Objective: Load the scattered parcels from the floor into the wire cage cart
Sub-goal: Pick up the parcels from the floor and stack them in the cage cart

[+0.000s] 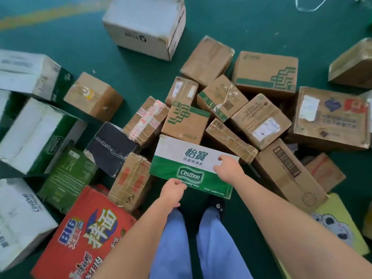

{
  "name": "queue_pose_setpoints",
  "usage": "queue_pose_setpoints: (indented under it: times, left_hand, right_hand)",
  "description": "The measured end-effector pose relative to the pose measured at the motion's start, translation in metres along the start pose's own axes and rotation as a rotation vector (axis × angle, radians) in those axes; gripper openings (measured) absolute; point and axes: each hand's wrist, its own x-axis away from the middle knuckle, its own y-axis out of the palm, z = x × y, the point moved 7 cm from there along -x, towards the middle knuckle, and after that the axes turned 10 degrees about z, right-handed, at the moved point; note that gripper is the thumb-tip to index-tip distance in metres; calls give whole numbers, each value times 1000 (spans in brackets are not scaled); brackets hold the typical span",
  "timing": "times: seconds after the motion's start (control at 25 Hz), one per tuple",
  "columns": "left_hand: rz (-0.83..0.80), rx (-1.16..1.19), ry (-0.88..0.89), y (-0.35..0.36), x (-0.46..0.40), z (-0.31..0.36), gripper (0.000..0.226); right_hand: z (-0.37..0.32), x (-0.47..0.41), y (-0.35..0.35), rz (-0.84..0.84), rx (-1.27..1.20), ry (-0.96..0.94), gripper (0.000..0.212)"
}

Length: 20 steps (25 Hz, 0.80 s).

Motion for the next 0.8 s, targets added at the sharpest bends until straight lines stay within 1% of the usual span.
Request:
queue_pose_setpoints:
  times: [0.12, 0.24, 0.36, 0.4, 0.48, 0.56, 0.6, 0.64, 0.72, 0.8]
  left_hand:
    - [-34, 15, -78, 28, -57, -20, 18]
    - [-92, 4, -114, 48, -103, -30, 44]
    - [-129, 49, -149, 58, -134, -33, 61]
    - [-137, 73, -162, 62, -143, -32, 67]
    - [-167, 135, -204, 69, -153, -28, 84]
    - [-195, 240, -299, 80, -152, -26, 101]
    - [-206, 305, -366, 87, -149, -26, 109]
    - [-200, 368, -424, 93, -145, -24, 115]
    - [-115, 487, -503, 95, -142, -24, 122]
    - [25, 572, -594, 93, -143, -36, 117]
  right_hand:
    - [2, -59, 37, 26, 65, -44, 53]
    - [7, -105, 76, 59, 180, -120, 59]
    - [19, -132, 106, 79, 300, -123, 65]
    - [21, -137, 110, 113, 344, -123, 64]
    - [23, -133, 106, 238, 384, -128, 50]
    - [25, -118, 103, 335, 285, -113, 38]
    - [28, -110, 104, 336, 240, -93, 36]
    - [32, -105, 109, 295, 205, -68, 35]
    - [38, -101, 129, 106, 136, -18, 31]
    - [40, -99, 151, -105, 94, 18, 24]
